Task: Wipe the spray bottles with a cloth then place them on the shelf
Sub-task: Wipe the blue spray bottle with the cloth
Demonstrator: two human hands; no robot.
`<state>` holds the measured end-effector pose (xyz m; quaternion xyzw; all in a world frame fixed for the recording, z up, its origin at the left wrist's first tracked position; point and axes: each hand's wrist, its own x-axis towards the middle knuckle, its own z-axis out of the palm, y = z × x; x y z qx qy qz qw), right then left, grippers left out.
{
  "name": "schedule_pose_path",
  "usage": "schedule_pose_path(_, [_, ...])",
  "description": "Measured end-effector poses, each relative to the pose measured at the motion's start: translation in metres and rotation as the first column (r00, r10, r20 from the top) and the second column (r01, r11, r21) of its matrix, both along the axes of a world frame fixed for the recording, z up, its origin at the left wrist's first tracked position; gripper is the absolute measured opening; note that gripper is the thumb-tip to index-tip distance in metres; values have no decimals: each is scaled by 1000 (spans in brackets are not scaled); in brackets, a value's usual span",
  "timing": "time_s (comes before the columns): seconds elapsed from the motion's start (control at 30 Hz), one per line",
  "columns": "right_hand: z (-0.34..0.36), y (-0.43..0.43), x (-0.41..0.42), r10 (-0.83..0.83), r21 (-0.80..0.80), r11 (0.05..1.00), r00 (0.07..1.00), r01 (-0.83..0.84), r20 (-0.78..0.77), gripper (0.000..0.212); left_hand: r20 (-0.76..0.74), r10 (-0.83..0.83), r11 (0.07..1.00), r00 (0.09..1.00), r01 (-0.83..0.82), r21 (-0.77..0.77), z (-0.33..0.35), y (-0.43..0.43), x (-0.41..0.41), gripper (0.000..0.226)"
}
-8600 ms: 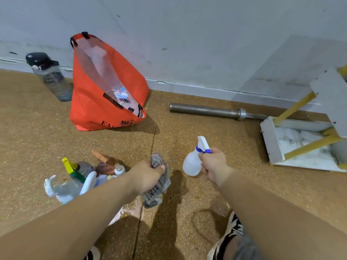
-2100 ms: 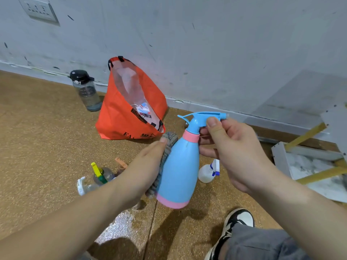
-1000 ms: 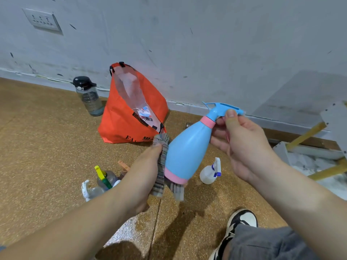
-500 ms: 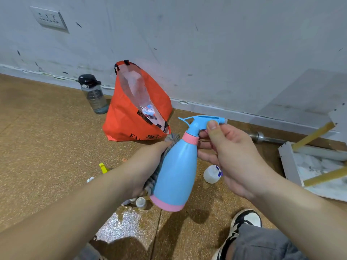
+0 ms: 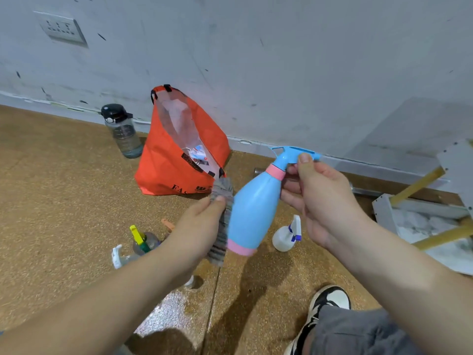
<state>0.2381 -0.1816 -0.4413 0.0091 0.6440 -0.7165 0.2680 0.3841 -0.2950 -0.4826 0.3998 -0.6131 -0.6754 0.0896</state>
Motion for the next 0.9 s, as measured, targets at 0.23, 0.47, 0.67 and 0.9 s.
schedule_pose_path(0.23, [-1,-3,13,153,-53,987,987,-151,43,31,-159,-168,723,973,12,-690,-1,11,-3,27])
schedule_pose_path(0.47, [1,-2,17,174,17,985,985,-174,-14,27,-34,-193,854,981,150,-498,-3,-6,-9,22])
schedule_pose_path(0.67, [0,-2,24,189,2,982,979,-189,-74,27,-59,-106,718,993,36,-695,6,-2,-12,30])
schedule_pose_path(0.9, [1,-5,32,214,5,977,974,-214,-78,27,-34,-127,530,991,39,-847,22,-4,-8,26])
